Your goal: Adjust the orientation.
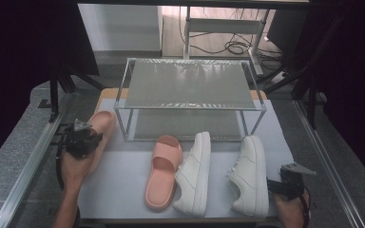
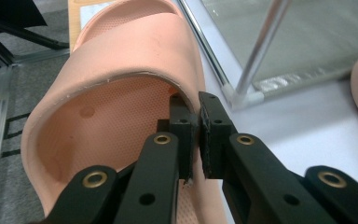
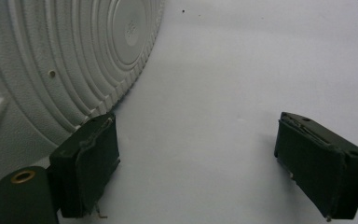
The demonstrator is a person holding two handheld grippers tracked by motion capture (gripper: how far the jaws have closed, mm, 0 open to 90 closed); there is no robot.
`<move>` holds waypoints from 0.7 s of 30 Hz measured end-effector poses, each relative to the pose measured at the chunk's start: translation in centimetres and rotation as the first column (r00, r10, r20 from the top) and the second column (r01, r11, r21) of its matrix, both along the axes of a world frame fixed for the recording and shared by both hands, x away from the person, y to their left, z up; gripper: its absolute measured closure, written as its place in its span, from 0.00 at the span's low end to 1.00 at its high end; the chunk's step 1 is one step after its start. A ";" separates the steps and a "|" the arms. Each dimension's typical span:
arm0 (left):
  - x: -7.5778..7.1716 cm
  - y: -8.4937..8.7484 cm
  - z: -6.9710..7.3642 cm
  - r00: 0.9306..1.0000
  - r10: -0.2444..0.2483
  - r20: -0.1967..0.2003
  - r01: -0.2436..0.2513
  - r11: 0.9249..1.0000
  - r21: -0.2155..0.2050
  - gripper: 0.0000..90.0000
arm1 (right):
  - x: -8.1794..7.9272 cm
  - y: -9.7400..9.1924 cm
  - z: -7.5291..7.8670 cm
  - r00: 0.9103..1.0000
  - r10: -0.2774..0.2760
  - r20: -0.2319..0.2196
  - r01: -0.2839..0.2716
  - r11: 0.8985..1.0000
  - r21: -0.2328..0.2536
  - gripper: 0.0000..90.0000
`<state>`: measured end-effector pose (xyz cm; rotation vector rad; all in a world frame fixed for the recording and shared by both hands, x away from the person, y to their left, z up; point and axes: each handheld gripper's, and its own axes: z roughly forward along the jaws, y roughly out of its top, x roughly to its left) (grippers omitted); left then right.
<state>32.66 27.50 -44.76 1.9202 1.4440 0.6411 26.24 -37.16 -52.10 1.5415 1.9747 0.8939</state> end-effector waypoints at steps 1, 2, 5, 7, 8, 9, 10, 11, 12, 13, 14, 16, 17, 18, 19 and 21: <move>-0.8 0.2 0.1 1.000 -0.003 0.001 0.003 1.000 0.001 0.95 | 0.0 0.0 0.0 1.000 -0.001 -0.001 0.001 1.000 0.001 0.15; -1.1 0.3 0.1 1.000 -0.005 -0.001 0.005 1.000 0.000 0.95 | 0.0 0.0 0.0 1.000 0.000 0.000 0.000 1.000 0.000 0.15; -2.3 0.5 0.1 1.000 -0.016 0.001 0.016 1.000 -0.001 0.95 | 0.0 0.0 0.0 1.000 -0.001 0.000 0.001 1.000 0.001 0.15; -3.1 0.6 0.1 1.000 -0.021 0.004 0.021 1.000 0.002 0.95 | 0.0 0.0 0.0 1.000 -0.001 0.000 0.001 1.000 0.001 0.15; -3.4 0.7 0.1 1.000 -0.026 0.004 0.026 1.000 0.006 0.95 | 0.0 0.0 0.0 1.000 -0.001 0.000 0.001 1.000 0.001 0.15; -3.8 0.7 0.1 1.000 -0.029 0.004 0.029 1.000 0.007 0.95 | 0.0 0.0 0.0 1.000 -0.001 0.000 0.001 1.000 0.001 0.15; -4.1 0.7 0.1 0.999 -0.035 0.004 0.035 0.999 0.006 0.95 | 0.0 0.0 0.0 1.000 -0.001 0.000 0.001 1.000 0.001 0.15; -4.5 0.6 0.1 0.999 -0.039 0.003 0.039 0.999 0.006 0.95 | 0.0 0.0 0.0 1.000 -0.001 0.000 0.001 1.000 0.001 0.15; -4.8 0.6 0.1 0.999 -0.044 0.002 0.044 0.999 0.006 0.95 | 0.0 0.0 0.0 1.000 -0.001 0.000 0.001 1.000 0.001 0.15; -5.1 0.5 0.1 0.999 -0.049 0.004 0.048 0.999 0.009 0.95 | 0.0 0.0 0.0 1.000 -0.001 0.000 0.001 1.000 0.001 0.15; -5.4 0.5 0.0 0.999 -0.053 0.006 0.052 0.999 0.014 0.95 | 0.0 0.0 0.0 1.000 -0.001 0.000 0.001 1.000 0.001 0.15; -6.0 0.4 -0.1 0.998 -0.058 0.014 0.057 0.998 0.014 0.95 | 0.0 0.0 0.0 1.000 -0.001 0.000 0.001 1.000 0.001 0.15; -6.3 0.3 -0.1 0.998 -0.063 0.017 0.063 0.998 0.015 0.95 | 0.0 0.0 0.0 1.000 -0.001 0.000 0.001 1.000 0.001 0.15; -6.6 0.2 -0.1 0.998 -0.067 0.021 0.067 0.998 0.018 0.95 | 0.0 0.0 0.0 1.000 -0.001 0.000 0.001 1.000 0.001 0.15; -7.0 0.0 -0.1 0.997 -0.072 0.024 0.071 0.997 0.019 0.95 | 0.0 0.0 0.0 1.000 -0.001 0.000 0.001 1.000 0.001 0.15; -7.6 -0.3 -0.1 0.996 -0.086 0.028 0.085 0.996 0.019 0.95 | 0.0 0.0 0.0 1.000 -0.001 0.000 0.001 1.000 0.001 0.15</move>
